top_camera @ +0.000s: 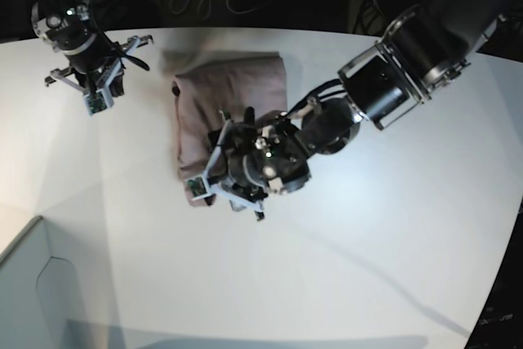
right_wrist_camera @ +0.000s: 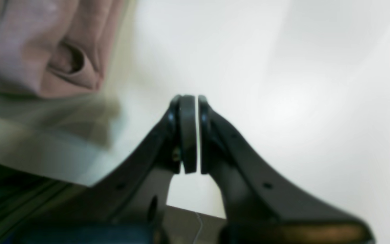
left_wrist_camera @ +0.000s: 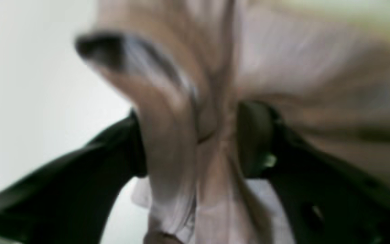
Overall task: Layout the t-shirt on the table in an organized manner, then fold the t-shirt properly
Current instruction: 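Press the left gripper onto the stack and flatten the fold, then move the left gripper to the stack's collar edge and grasp it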
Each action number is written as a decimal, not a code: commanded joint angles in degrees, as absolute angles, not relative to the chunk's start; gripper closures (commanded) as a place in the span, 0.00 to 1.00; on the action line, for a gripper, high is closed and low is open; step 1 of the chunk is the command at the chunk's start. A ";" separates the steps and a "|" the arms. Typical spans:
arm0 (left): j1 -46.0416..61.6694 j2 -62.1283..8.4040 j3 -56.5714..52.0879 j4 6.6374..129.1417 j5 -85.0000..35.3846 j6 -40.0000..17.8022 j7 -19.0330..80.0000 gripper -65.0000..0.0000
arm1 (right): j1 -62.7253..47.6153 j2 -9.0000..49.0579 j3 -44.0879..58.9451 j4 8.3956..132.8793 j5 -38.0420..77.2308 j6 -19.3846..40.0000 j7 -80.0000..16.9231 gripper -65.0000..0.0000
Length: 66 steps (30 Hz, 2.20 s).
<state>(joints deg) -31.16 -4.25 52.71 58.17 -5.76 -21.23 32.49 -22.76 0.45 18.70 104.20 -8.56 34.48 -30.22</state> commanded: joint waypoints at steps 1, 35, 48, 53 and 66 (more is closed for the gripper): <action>-32.84 -4.97 52.35 60.44 -6.02 -21.14 32.22 0.39 | -22.55 0.75 18.77 105.71 -7.96 34.77 -28.97 1.00; 6.99 -19.47 -23.25 101.32 -6.55 -21.14 51.74 0.38 | -21.14 -4.09 4.09 96.22 -7.69 34.77 -21.32 1.00; 5.41 -2.33 -15.25 98.86 -6.11 -21.05 49.71 0.38 | -23.52 -1.71 4.35 88.48 -7.78 34.77 -14.20 1.00; 4.88 2.42 -12.00 93.14 -6.37 -20.62 44.62 0.38 | -23.69 -1.71 4.35 89.36 -7.78 34.77 -14.20 1.00; 2.24 7.43 -11.21 75.56 -6.55 -20.53 29.58 0.38 | -23.52 -1.71 5.76 90.77 -7.78 34.77 -14.64 1.00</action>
<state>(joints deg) 3.09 7.31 -11.27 74.52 -5.85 -20.16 30.94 -23.55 -1.74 5.74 89.73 -8.19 34.48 -15.40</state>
